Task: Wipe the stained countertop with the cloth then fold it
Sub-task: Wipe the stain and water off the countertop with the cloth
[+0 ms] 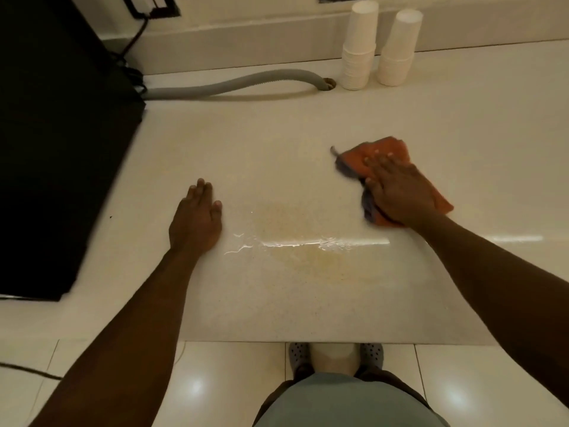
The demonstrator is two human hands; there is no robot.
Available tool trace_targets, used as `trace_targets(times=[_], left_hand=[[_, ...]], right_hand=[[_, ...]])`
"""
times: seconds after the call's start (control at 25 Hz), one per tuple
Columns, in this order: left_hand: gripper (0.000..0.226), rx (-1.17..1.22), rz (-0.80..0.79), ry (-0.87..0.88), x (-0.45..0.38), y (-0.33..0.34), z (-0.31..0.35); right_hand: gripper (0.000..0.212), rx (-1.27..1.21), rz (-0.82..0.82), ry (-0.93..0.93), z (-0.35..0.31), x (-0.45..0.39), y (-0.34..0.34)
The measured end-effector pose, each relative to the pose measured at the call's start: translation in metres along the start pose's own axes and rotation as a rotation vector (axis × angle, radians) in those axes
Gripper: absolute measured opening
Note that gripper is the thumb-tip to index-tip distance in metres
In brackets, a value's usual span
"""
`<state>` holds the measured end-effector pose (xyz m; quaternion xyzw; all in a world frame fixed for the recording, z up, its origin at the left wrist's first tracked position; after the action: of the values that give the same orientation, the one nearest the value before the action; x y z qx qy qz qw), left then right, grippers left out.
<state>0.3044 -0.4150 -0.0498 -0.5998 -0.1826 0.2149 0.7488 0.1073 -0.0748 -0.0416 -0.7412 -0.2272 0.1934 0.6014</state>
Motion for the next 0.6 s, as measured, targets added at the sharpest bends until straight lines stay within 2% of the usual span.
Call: trace_targets(times=[0.08,0.16,0.32,0.44,0.52,0.6], left_hand=[[0.053,0.017,0.019,0.003,0.003,0.0,0.0],[0.053,0.033,0.031,0.006,0.004,0.0,0.0],[0.052,0.055,0.043,0.009,0.004,-0.001,0.0],[0.053,0.061,0.045,0.007,0.002,0.0,-0.003],[0.053,0.061,0.048,0.003,0.003,-0.001,-0.004],[0.053,0.064,0.052,0.004,0.004,-0.002,-0.003]], right_hand=[[0.057,0.001,0.017,0.134,-0.007,-0.029,0.005],[0.056,0.004,0.006,0.121,-0.043,-0.052,0.01],[0.055,-0.005,-0.103,-0.174,-0.144,-0.049,0.032],[0.056,0.023,-0.179,-0.544,-0.195,0.025,0.038],[0.063,-0.022,-0.239,-0.737,-0.191,0.071,0.034],[0.067,-0.026,-0.205,-0.71,-0.155,0.06,0.028]])
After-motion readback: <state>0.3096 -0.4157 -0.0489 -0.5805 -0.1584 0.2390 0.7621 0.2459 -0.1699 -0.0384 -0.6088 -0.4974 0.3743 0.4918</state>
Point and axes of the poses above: each hand's wrist, its own x-axis away from the middle knuckle, its own y-axis out of the palm, z = x × y, the point moved 9 cm from there along -x, towards the middle knuckle, and after that the axes turned 4 degrees about z, right-handed, at the moved point
